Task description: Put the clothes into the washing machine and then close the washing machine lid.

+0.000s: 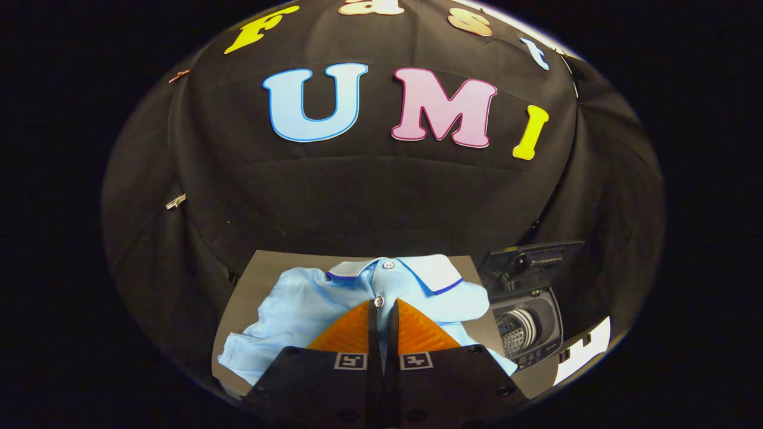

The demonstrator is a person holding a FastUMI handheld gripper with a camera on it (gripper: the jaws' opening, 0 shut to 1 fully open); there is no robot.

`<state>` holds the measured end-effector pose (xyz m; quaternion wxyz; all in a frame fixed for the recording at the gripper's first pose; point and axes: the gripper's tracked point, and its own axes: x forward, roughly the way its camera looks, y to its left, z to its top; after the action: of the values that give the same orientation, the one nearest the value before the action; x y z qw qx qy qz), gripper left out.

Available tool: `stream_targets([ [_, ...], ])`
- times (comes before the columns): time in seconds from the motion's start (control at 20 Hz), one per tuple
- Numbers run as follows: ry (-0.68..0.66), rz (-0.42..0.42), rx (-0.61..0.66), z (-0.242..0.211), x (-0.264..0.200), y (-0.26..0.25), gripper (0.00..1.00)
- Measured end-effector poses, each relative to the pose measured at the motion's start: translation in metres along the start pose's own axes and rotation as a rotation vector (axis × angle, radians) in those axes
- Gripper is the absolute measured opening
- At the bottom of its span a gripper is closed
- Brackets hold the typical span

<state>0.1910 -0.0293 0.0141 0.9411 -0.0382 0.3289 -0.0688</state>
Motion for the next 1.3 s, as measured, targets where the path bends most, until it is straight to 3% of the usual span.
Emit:
stream_targets([
  [0.5,-0.098,0.028,-0.04,0.045,-0.027,-0.068,0.05],
  [0.95,-0.131,0.014,-0.042,0.062,-0.029,-0.175,0.05],
  [1.3,-0.125,-0.05,-0.017,0.06,-0.014,-0.26,0.05],
])
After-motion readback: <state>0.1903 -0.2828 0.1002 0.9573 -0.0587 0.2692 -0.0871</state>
